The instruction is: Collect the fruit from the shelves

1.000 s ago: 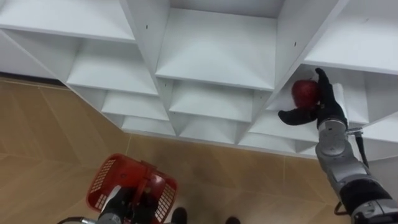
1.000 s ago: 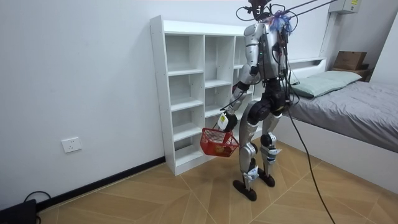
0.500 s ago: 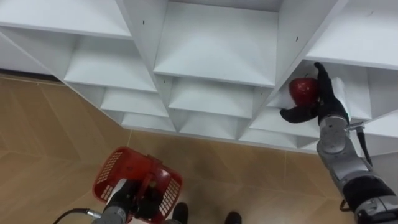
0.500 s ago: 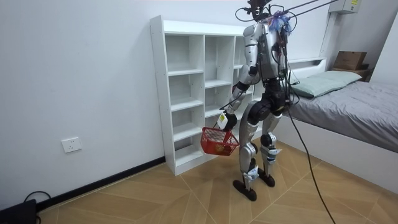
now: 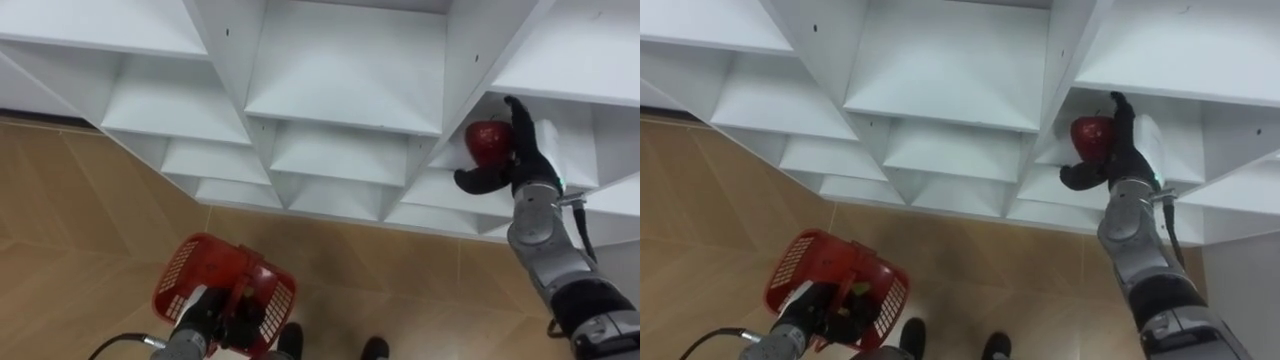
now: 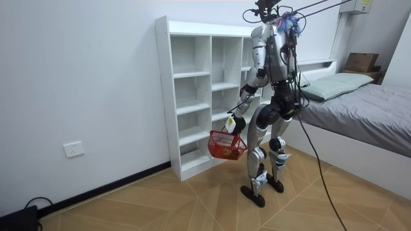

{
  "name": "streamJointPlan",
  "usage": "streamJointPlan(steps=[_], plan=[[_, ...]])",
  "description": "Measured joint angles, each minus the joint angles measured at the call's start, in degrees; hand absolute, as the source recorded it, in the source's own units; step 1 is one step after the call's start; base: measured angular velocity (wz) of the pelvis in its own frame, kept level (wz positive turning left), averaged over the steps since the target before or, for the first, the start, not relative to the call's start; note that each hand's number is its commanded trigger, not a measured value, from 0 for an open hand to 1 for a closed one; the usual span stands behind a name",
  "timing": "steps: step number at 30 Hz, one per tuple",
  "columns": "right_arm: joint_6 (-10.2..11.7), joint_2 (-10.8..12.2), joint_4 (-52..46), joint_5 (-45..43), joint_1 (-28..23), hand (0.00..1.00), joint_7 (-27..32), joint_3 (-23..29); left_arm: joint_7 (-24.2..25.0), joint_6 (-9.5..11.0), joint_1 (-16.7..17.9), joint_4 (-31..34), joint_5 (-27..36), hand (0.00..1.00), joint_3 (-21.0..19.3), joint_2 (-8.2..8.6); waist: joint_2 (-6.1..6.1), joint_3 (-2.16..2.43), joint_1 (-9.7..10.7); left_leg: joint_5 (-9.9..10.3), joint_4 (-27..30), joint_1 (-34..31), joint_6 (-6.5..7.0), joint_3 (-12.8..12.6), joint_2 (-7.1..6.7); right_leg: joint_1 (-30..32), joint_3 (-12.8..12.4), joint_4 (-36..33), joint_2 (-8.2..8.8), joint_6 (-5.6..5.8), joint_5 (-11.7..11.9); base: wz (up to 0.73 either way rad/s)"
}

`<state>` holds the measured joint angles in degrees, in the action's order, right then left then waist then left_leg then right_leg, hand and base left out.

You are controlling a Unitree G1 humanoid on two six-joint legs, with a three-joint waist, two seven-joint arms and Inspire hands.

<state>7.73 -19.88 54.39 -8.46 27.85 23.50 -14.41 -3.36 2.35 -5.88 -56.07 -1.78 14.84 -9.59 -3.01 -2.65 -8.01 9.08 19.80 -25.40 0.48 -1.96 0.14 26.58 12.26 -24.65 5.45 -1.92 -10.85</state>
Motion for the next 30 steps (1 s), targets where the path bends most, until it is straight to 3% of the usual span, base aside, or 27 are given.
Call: streamJointPlan(steps=[18,30], plan=[[-2.8,-0.3,1.0,1.2,0.5,1.0,-0.5,1.1,-0.1,-0.5,0.6,2.2,0.3,1.0,1.1,0.17,0.3,0.17,-1.2,-0.6,0.0,0.0,-0.22,-0.1,0.08,0.0,-0.2,0.1,-0.12,-0.31,0.2,0.0],[-3.3,-0.3,1.0,1.3,0.5,1.0,-0.8,1.0,-0.1,-0.5,0.3,2.2,2.3,1.0,1.2,0.09,0.21,0.14,-1.4,-0.7,-0.1,0.1,-0.03,-0.4,0.05,0.0,-0.1,0.0,0.12,-0.29,0.2,0.0]])
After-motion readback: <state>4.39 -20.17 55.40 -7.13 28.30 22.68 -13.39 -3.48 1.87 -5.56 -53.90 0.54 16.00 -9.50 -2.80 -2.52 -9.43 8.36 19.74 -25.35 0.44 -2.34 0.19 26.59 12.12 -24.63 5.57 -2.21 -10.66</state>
